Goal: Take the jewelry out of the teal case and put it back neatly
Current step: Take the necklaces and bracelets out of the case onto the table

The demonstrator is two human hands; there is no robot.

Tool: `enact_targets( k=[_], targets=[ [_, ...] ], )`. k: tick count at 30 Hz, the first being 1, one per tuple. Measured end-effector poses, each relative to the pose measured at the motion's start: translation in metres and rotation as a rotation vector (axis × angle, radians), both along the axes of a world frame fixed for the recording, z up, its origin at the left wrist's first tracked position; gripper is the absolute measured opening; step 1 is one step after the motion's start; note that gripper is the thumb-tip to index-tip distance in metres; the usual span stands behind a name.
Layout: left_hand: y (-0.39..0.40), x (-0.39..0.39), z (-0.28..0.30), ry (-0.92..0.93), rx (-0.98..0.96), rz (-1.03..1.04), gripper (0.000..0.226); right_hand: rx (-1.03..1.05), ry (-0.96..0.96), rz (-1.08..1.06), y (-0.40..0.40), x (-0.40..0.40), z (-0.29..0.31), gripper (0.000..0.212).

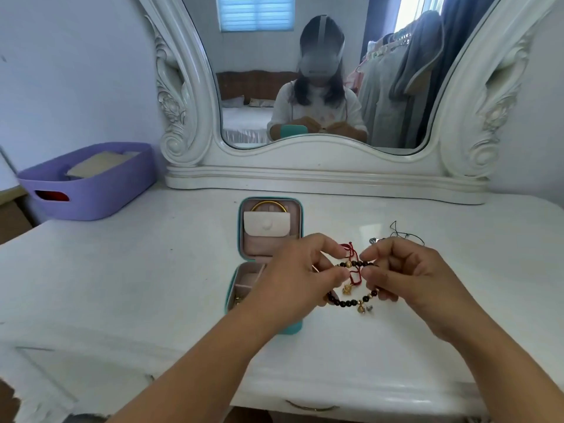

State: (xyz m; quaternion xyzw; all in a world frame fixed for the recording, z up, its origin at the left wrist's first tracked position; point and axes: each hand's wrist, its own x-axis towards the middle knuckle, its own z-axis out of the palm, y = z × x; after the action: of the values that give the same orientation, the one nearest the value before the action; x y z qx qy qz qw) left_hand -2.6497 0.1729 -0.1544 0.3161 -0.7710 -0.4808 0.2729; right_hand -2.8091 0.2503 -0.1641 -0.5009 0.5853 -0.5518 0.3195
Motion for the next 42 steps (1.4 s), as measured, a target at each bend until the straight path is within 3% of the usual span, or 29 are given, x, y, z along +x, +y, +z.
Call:
enact_targets(
  k=[6, 11, 18, 23, 30, 35, 42],
  targets=[
    [0.012, -0.013, -0.024, -0.207, -0.178, -0.106, 0.008, 0.151, 0.183, -0.040, 0.032, -0.012, -0.027, 0.014],
    [0.027, -0.032, -0.035, -0.277, -0.220, -0.166, 0.011, 0.190, 0.349, -0.139, 0.049, -0.025, -0.034, 0.018],
    [0.034, -0.058, -0.046, -0.283, -0.418, -0.111, 0.019, 0.176, 0.628, -0.291, 0.053, -0.041, -0.039, 0.017],
    [0.030, -0.059, -0.051, -0.214, -0.476, -0.057, 0.016, 0.139, 0.575, -0.326, 0.054, -0.042, -0.040, 0.022],
    [0.020, -0.032, -0.037, -0.064, -0.497, 0.032, 0.008, 0.074, 0.275, -0.397, 0.055, -0.041, -0.035, 0.011],
    [-0.005, 0.015, -0.009, 0.007, -0.417, 0.267, 0.027, 0.010, 0.203, -0.291, 0.039, -0.015, -0.022, 0.010],
    [-0.030, 0.079, -0.005, -0.230, -0.311, 0.402, 0.012, -0.044, 0.371, -0.015, 0.001, 0.042, -0.017, 0.011]
  ],
)
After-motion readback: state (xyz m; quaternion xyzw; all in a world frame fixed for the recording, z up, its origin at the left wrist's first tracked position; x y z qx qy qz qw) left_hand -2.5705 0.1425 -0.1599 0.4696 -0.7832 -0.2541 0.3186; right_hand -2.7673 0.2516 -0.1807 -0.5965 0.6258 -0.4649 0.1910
